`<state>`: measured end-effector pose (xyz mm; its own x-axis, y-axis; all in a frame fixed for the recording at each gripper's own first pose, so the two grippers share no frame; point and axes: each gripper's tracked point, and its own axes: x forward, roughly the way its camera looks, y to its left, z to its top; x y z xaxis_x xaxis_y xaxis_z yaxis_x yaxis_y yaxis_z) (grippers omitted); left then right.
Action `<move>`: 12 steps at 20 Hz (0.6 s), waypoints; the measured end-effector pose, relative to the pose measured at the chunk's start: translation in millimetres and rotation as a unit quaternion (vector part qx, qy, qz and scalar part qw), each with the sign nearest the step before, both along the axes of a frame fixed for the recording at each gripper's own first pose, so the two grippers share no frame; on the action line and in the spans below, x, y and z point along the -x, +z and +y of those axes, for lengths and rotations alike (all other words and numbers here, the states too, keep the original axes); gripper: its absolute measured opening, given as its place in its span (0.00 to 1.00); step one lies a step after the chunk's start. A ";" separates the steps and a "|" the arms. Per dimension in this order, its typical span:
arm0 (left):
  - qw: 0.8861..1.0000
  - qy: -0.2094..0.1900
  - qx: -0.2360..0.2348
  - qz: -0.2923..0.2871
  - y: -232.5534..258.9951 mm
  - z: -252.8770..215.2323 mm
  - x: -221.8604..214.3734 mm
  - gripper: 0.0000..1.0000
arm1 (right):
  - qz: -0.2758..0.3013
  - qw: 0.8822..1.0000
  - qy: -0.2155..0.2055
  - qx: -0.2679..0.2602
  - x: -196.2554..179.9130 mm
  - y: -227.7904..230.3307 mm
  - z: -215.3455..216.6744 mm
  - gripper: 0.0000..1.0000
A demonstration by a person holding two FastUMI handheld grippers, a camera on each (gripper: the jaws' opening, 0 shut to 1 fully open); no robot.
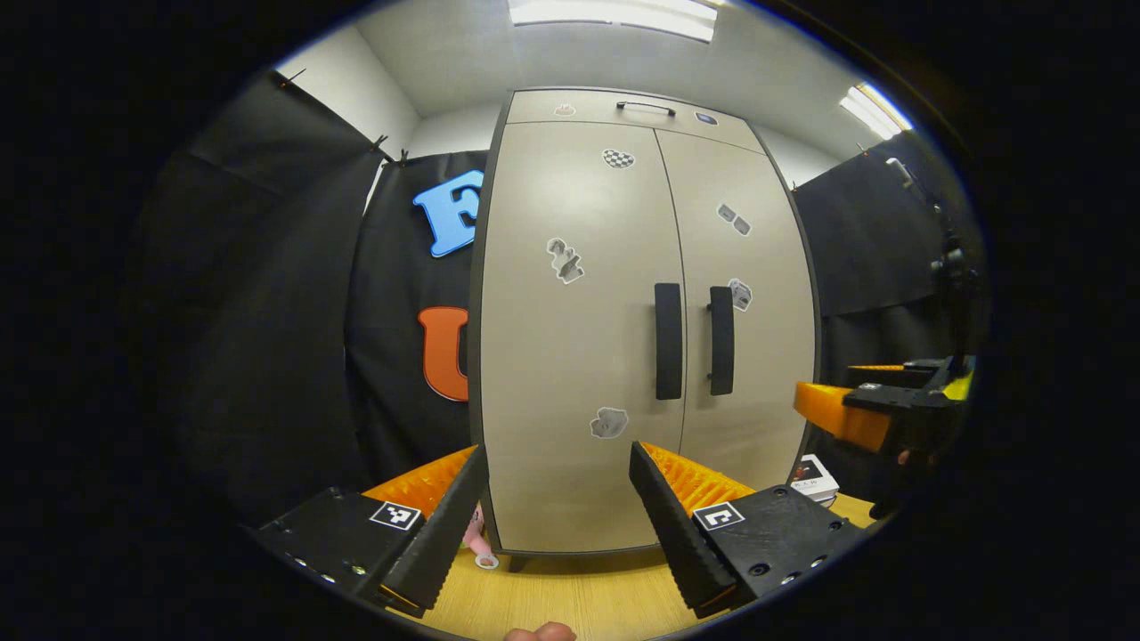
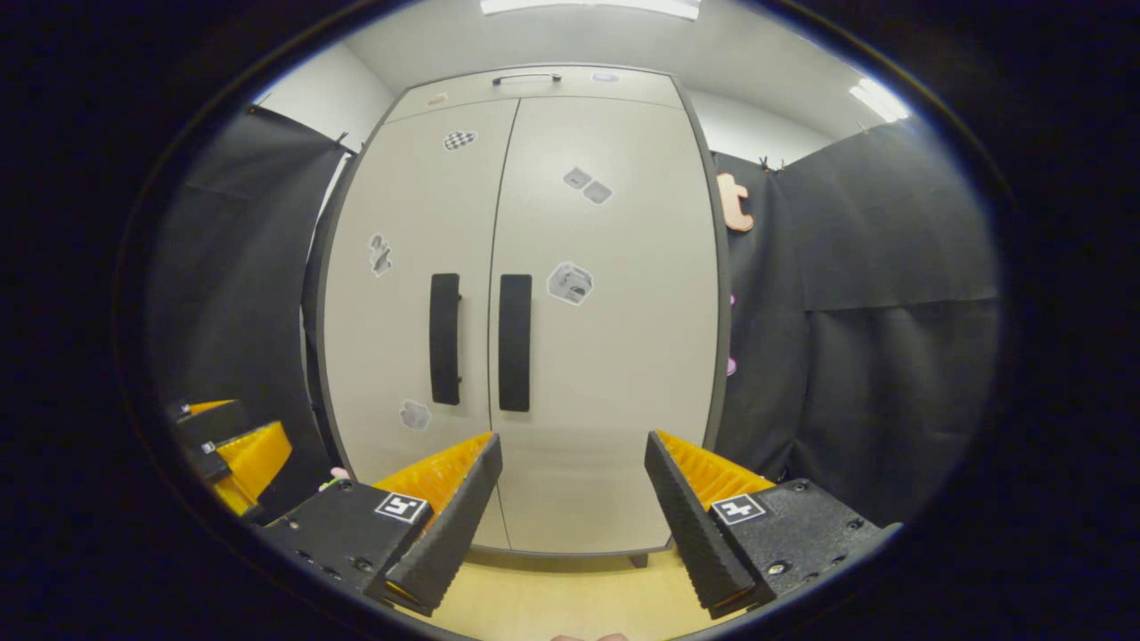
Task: Open the right door of the double-door shoe cabinet with the right hand, and open the left door with the left hand.
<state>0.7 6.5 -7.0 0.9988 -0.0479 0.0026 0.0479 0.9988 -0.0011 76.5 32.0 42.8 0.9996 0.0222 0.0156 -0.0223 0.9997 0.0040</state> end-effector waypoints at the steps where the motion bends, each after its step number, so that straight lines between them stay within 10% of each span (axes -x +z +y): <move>1: 1.000 0.000 0.001 0.001 -1.4 1.1 2.8 0.95 | 0.001 1.000 0.002 -0.001 -10.3 3.1 3.8 1.00; 12: 1.000 0.018 0.000 0.014 -12.4 25.3 14.4 0.95 | -0.014 1.000 0.014 -0.016 -102.3 43.1 36.8 1.00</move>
